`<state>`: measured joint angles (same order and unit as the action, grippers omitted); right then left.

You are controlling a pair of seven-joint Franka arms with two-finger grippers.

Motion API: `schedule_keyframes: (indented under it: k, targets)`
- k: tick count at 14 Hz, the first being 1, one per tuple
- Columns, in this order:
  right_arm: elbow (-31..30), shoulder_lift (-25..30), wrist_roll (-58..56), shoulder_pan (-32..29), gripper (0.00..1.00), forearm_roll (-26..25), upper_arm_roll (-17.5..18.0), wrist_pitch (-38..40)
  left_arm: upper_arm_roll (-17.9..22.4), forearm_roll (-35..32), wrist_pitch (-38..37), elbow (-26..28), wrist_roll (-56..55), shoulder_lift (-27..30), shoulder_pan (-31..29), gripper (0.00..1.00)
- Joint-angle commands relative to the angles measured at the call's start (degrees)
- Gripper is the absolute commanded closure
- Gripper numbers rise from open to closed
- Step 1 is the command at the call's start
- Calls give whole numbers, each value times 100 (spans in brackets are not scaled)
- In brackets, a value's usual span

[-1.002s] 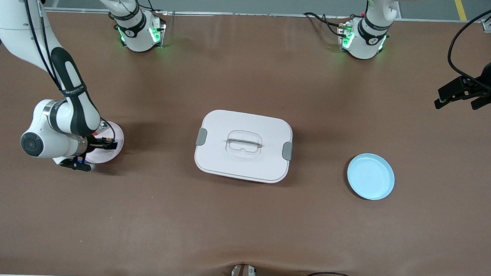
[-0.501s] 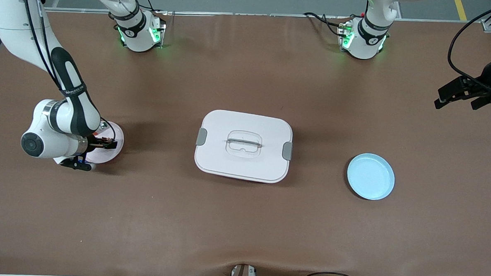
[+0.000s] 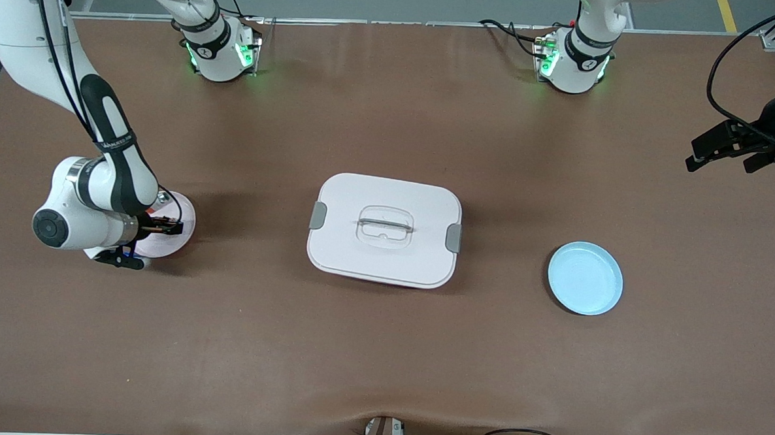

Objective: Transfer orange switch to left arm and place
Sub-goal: 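Lower the right gripper and grasp the orange-black switch, then lift the switch over the white box while the left gripper approaches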

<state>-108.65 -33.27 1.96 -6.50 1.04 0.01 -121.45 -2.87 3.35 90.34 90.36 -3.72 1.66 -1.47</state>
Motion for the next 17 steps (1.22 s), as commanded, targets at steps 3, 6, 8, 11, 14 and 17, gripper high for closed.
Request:
schedule_keyframes:
  k: [3, 6, 8, 11, 14, 17]
  targets:
    - [448, 39, 14, -44, 100, 27, 43, 672, -21, -80, -95, -80, 91, -17, -38, 0]
    - [809, 39, 67, 0, 100, 36, 43, 1175, -21, -80, -95, -80, 91, -17, -38, 0]
    - [1099, 39, 85, 61, 100, 80, 43, 1578, -21, -80, -95, -80, 91, -17, -29, 0]
    - [1600, 39, 207, 158, 100, 185, 43, 2203, -21, -80, -87, -80, 82, -17, -29, 0]
    - [1899, 48, 646, 368, 100, 194, 52, 2659, -21, -80, -95, -80, 91, -17, -38, 0]
    - [2067, 48, 972, 448, 100, 640, 43, 3004, -21, -80, -95, -80, 82, -17, -29, 0]
